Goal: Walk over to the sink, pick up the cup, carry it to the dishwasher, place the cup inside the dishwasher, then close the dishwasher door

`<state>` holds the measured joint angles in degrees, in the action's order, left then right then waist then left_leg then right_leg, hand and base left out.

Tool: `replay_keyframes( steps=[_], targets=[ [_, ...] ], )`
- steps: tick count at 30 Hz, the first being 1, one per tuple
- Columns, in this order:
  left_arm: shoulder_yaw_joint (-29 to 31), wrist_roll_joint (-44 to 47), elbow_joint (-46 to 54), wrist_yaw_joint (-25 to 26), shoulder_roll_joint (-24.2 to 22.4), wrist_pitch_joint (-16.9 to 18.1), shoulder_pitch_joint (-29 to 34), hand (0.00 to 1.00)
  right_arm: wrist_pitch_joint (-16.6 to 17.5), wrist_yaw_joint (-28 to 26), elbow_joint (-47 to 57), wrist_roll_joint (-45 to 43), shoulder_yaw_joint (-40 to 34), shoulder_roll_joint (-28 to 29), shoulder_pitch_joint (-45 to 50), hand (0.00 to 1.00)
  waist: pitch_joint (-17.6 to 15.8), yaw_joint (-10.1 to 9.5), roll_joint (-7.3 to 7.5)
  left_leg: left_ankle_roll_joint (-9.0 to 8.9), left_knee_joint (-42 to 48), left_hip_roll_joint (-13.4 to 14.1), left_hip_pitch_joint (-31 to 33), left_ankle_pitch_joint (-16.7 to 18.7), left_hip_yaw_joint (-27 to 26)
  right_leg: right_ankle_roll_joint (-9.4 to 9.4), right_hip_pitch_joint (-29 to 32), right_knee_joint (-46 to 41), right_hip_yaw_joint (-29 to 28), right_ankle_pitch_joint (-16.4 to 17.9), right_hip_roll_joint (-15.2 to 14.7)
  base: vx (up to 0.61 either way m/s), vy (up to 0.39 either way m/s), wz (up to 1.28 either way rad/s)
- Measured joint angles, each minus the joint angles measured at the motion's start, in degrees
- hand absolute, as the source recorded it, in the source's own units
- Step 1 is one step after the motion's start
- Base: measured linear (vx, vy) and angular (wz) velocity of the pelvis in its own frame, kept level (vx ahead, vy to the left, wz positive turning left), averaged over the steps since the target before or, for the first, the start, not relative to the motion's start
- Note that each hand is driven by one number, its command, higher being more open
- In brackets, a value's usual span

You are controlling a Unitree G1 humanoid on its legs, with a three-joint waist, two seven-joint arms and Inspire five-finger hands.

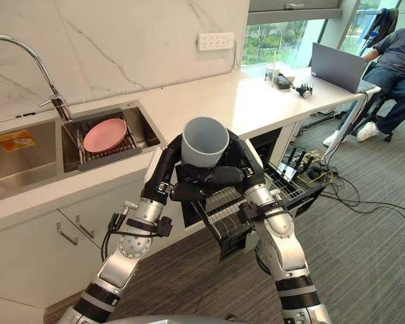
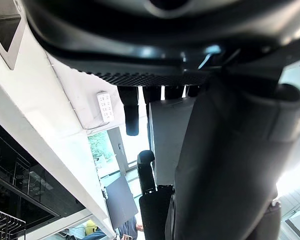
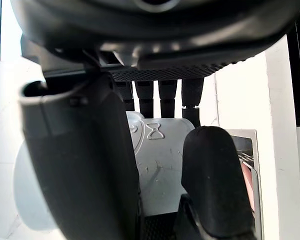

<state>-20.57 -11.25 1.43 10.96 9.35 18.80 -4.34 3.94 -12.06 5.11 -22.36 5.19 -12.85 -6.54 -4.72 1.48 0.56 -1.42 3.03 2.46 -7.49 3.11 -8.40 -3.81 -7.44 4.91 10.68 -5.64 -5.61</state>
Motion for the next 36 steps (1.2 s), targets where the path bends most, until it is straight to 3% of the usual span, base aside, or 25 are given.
replay_keyframes(
  steps=[9, 14, 16, 23, 25, 31, 36],
  targets=[
    [2.09, -0.02, -0.47, -0.04, -0.45, 1.16, 1.79, 1.0, 1.14, 1.2, 0.0, -0.11, -1.79, 1.95, 0.67, 0.0, -0.49, 0.03, -0.06, 0.08, -0.35, -0.3, -0.47, -0.04, 0.14, -0.24, -0.46, -0.01, 0.22, 0.18, -0.27, 0.0, 0.0, 0.0],
    [12.68, 2.24, -4.47, 3.34, -0.4, -2.2, 5.9, 1.0, 7.11, 7.32, 1.19, -1.47, -14.3, 3.46, 0.62, 0.0, -0.56, 0.0, -0.09, 0.17, -0.56, -0.45, -0.56, -0.02, 0.12, -0.32, -0.45, -0.01, 0.26, 0.29, -0.44, 0.0, 0.0, 0.0],
    [14.71, 2.77, -4.47, 4.38, 0.51, -2.82, 7.44, 1.0, 8.01, 8.68, 2.07, -3.1, -17.4, 3.32, 0.68, 0.0, -0.57, 0.04, -0.09, 0.18, -0.63, -0.45, -0.6, -0.01, 0.1, -0.3, -0.44, -0.01, 0.27, 0.33, -0.43, 0.0, 0.0, 0.0],
    [14.55, 3.34, -3.46, 4.59, -1.04, -2.59, 7.63, 1.0, 8.65, 8.35, 3.07, -3.08, -16.81, 3.05, 1.74, 0.0, -0.57, -0.2, -0.09, 0.22, -0.52, -0.17, -0.72, 0.04, 0.09, -0.25, -0.45, 0.16, 0.26, 0.35, -0.43, 0.0, 0.0, 0.0],
    [14.74, 3.46, -3.46, 4.47, -1.08, -2.58, 7.68, 1.0, 8.53, 8.36, 3.25, -2.68, -16.89, 3.01, 2.4, 0.0, -0.57, -0.3, -0.09, 0.22, -0.52, -0.14, -0.71, 0.05, 0.09, -0.24, -0.45, 0.25, 0.27, 0.36, -0.42, 0.0, 0.0, 0.0],
    [17.29, 5.56, -3.46, 2.68, -1.8, -2.01, 11.15, 1.0, 2.45, 8.07, 3.01, 2.25, -17.53, 1.68, 6.31, 0.0, -0.58, -0.42, -0.07, 0.23, -0.52, -0.13, -0.37, 0.04, 0.32, -0.25, -0.44, 0.03, 0.56, 0.37, -0.45, 0.0, 0.0, 0.01],
    [21.22, 3.05, -3.47, 8.81, -3.22, -1.95, 17.12, 1.0, -1.43, 7.21, -2.74, 8.12, -18.5, 0.43, 9.42, 0.0, -1.37, -0.73, 0.33, 0.41, -0.14, -0.46, 0.94, -0.11, 2.3, -0.35, -0.42, 0.02, 2.5, 0.46, -0.76, -0.02, -0.004, 0.2]
  ],
)
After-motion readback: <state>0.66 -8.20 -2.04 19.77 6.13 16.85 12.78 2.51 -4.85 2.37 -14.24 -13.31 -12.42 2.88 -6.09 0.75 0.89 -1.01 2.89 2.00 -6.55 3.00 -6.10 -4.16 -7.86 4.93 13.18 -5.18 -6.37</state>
